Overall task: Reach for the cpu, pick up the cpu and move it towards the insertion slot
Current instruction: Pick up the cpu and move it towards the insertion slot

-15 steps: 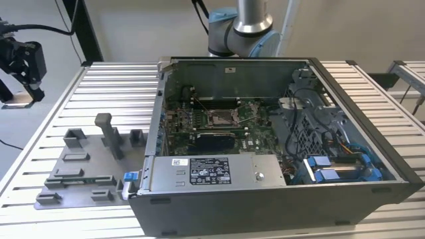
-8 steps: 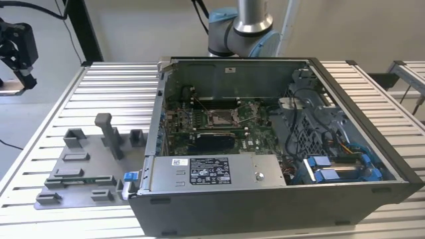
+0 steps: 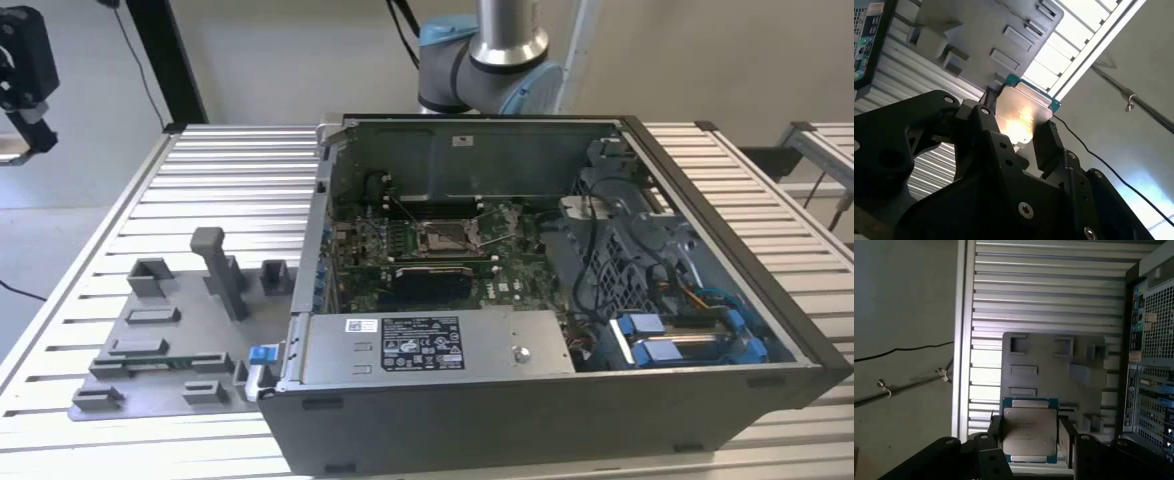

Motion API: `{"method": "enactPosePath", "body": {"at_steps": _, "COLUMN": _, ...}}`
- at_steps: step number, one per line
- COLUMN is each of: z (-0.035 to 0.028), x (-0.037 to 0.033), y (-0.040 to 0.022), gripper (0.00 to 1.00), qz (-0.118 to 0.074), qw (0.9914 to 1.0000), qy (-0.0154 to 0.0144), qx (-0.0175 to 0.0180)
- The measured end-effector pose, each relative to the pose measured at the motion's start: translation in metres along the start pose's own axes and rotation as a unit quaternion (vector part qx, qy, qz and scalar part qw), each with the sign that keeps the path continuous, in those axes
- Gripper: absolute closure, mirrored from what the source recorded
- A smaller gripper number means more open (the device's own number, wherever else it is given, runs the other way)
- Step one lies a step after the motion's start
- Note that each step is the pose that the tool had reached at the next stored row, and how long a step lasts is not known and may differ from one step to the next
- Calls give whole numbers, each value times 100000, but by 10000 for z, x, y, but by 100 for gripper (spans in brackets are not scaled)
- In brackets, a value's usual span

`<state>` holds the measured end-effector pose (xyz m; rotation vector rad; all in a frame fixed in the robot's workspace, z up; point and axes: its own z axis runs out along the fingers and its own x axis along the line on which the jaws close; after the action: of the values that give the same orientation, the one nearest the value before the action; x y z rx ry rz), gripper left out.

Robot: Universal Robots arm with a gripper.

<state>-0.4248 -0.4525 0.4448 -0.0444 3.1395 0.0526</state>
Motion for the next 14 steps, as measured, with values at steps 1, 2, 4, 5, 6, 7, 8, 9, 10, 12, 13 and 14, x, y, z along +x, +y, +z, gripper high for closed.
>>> {"method": "enactPosePath", "body": {"at_steps": 1, "z": -28, "x": 0, "y": 1, "gripper": 100, "qz": 2, "qw": 100000, "qy": 2, "qx": 2}}
{"method": "enactPosePath", "body": {"at_steps": 2, "z": -57, "x": 0, "y": 2, "gripper": 100, "qz": 0, "qw": 100000, "qy": 3, "qx": 2}}
{"method": "enactPosePath", "body": {"at_steps": 4, "z": -96, "x": 0, "y": 3, "gripper": 100, "qz": 1, "qw": 100000, "qy": 5, "qx": 2}}
{"method": "enactPosePath", "body": {"at_steps": 5, "z": -104, "x": 0, "y": 4, "gripper": 100, "qz": 0, "qw": 100000, "qy": 6, "qx": 2}}
{"method": "enactPosePath", "body": {"at_steps": 6, "z": -105, "x": -1, "y": 4, "gripper": 100, "qz": -1, "qw": 100000, "qy": 2, "qx": 1}}
{"method": "enactPosePath", "body": {"at_steps": 7, "z": -104, "x": -1, "y": 4, "gripper": 100, "qz": -1, "qw": 100000, "qy": -7, "qx": -7}}
{"method": "enactPosePath", "body": {"at_steps": 8, "z": -105, "x": -1, "y": 4, "gripper": 100, "qz": -2, "qw": 100000, "qy": -4, "qx": -11}}
{"method": "enactPosePath", "body": {"at_steps": 9, "z": -105, "x": -1, "y": 4, "gripper": 100, "qz": -1, "qw": 100000, "qy": 0, "qx": -12}}
{"method": "enactPosePath", "body": {"at_steps": 10, "z": -106, "x": -1, "y": 4, "gripper": 100, "qz": -1, "qw": 100000, "qy": 5, "qx": -17}}
{"method": "enactPosePath", "body": {"at_steps": 12, "z": -113, "x": 0, "y": 4, "gripper": 100, "qz": 3, "qw": 100000, "qy": 21, "qx": -14}}
{"method": "enactPosePath", "body": {"at_steps": 13, "z": -124, "x": 0, "y": 4, "gripper": 100, "qz": 4, "qw": 100000, "qy": 17, "qx": -15}}
{"method": "enactPosePath", "body": {"at_steps": 14, "z": -134, "x": -1, "y": 5, "gripper": 100, "qz": 3, "qw": 100000, "qy": 5, "qx": -7}}
